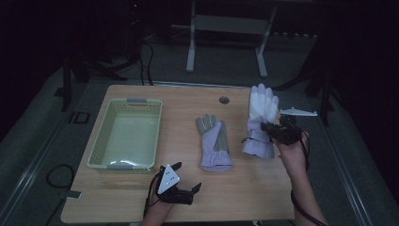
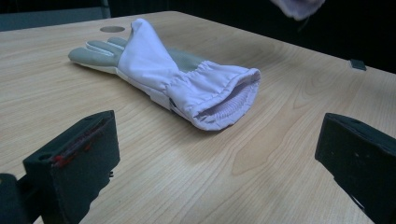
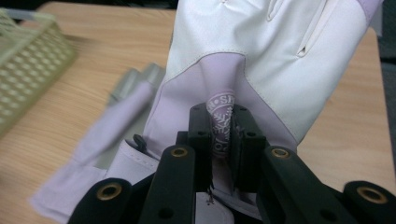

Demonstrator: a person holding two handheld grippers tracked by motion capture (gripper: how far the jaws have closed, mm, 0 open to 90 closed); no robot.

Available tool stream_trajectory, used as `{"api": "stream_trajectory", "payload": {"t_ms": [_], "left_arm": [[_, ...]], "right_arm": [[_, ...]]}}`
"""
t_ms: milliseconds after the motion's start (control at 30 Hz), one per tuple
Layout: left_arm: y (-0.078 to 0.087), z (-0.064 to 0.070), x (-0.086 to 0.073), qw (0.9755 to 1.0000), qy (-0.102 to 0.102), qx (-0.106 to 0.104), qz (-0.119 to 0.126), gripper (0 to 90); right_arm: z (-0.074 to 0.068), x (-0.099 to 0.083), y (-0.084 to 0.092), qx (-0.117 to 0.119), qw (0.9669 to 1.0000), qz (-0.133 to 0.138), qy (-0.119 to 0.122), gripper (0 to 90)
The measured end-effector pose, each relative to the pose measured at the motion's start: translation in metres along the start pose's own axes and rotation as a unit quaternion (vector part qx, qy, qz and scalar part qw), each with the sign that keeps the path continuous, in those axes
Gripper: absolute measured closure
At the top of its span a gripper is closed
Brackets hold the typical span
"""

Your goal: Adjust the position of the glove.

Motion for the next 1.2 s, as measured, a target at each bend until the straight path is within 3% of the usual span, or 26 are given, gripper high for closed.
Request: {"api": "stream_trajectory", "payload": {"t_ms": [300, 433, 700, 1200], "left_arm": [[0.0, 0.0, 0.0, 1.0, -0.002, 0.0, 0.0, 0.0], [0.0, 0.001, 0.0, 1.0, -0.001, 0.0, 0.002, 0.0], [0.0, 0.0, 0.0, 1.0, -0.001, -0.001, 0.001, 0.0], [0.0, 0.0, 0.0, 1.0, 0.0, -0.001, 0.0, 0.0]], "right_arm": [[-0.051, 0.028, 0.014, 0.026, 0.999, 0.011, 0.034, 80.6], [-0.074, 0.031, 0.011, 0.044, 0.9983, 0.008, 0.037, 80.5], [-0.112, 0.022, -0.001, 0.049, 0.9973, -0.009, 0.054, 80.4], [-0.13, -0.015, -0.057, 0.049, 0.9942, -0.081, 0.051, 80.2]]}}
Point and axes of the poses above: each handheld gripper's, and its own axes: y roughly backward along the jaws, x roughly out of its top, z roughly to its right, the point moved 5 cm from there along -y, roughly forward along the jaws, and after that the axes turned 9 degrees about -x, right-handed, at the moved point
